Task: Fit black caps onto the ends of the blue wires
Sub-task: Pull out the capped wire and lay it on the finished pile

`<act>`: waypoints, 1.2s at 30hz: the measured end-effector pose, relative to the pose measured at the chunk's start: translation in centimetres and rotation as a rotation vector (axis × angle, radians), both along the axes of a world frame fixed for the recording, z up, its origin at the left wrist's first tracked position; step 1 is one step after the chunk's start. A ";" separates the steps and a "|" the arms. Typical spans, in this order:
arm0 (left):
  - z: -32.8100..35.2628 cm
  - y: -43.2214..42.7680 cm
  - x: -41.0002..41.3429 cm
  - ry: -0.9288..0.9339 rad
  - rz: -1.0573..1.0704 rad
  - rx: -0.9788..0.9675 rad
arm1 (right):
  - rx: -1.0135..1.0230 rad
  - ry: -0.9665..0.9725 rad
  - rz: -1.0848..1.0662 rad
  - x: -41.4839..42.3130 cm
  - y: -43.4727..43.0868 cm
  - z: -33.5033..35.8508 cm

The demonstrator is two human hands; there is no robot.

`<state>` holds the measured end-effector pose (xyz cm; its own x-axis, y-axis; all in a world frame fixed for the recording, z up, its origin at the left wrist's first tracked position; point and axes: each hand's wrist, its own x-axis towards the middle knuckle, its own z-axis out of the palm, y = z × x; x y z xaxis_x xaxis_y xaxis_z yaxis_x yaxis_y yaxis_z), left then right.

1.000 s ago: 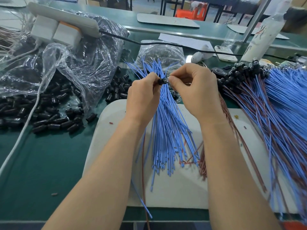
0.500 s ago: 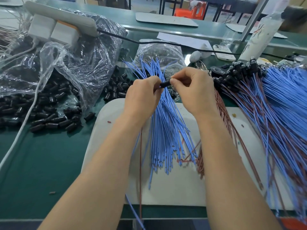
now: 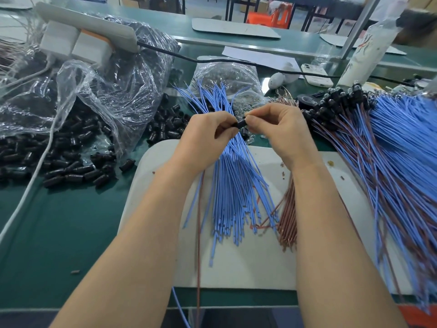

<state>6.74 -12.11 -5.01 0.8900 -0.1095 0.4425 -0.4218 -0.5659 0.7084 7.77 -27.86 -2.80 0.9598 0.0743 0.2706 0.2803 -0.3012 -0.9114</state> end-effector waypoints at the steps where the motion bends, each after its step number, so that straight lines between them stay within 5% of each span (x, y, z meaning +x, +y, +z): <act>1: 0.0 0.0 0.0 0.001 -0.002 0.003 | 0.020 0.011 0.007 0.0 0.0 -0.1; 7: 0.2 -0.2 -0.3 0.036 0.018 -0.038 | 0.279 0.114 0.012 0.3 0.5 -0.9; 19: 0.3 -0.3 -0.3 0.044 0.089 -0.027 | 0.376 0.273 0.028 0.7 1.4 -1.8; 25: 2.2 -0.8 -0.8 0.077 0.109 -0.099 | 0.613 0.267 0.091 0.3 2.7 -0.7; 31: 11.1 -4.0 0.0 -0.048 0.061 -0.326 | 0.657 0.457 0.482 -2.4 0.2 3.5; 36: 16.1 -9.5 1.8 -0.167 0.003 -0.890 | 0.420 0.200 0.168 -6.5 -8.2 8.0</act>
<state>8.51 -21.59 11.09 0.8065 0.3372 0.4856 -0.5575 0.1603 0.8146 1.22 -36.05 5.16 0.9802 0.1560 0.1219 0.1005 0.1384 -0.9853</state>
